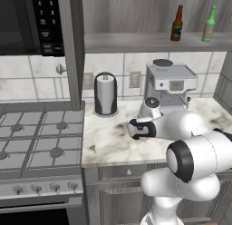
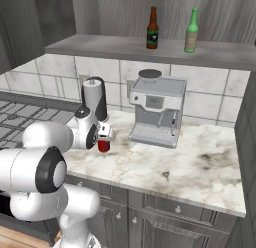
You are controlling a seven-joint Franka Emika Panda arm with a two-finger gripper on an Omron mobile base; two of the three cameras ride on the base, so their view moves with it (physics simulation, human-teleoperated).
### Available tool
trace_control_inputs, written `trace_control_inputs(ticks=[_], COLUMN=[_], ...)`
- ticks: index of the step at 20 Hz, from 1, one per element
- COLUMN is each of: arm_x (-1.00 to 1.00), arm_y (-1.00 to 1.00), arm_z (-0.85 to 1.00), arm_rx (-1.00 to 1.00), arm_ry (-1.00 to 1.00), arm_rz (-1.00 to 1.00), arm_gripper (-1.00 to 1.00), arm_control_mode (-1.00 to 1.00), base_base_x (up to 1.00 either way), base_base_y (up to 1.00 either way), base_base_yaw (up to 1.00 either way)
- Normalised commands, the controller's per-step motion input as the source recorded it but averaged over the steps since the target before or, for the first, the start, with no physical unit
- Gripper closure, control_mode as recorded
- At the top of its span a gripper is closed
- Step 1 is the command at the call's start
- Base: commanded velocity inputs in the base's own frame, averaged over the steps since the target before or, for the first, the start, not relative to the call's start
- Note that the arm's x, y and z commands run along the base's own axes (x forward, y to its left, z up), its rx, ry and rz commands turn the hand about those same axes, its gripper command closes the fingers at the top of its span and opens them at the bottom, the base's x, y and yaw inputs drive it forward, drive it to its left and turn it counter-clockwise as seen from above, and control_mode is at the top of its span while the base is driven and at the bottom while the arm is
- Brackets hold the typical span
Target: Sort all alcoholic drinks to one cabinet, and non-alcoholic drinks to the other.
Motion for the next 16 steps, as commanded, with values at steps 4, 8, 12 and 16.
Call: trace_control_inputs(ticks=[4,8,12,16], arm_x=[0.05,0.05,0.05,0.04], arm_y=[0.00,0.00,0.00,0.00], arm_z=[-0.04,-0.02,-0.01,0.00], arm_rx=[0.00,0.00,0.00,0.00], arm_ry=[0.00,0.00,-0.01,-0.01], arm_rz=[0.00,0.00,0.00,0.00], arm_gripper=[-1.00,-1.00,-1.00,-1.00], arm_control_mode=[-1.00,-1.00,-1.00,-1.00], base_base_x=[0.00,0.00,0.00,0.00], base_base_y=[0.00,0.00,0.00,0.00], base_base_yaw=[0.00,0.00,0.00,0.00])
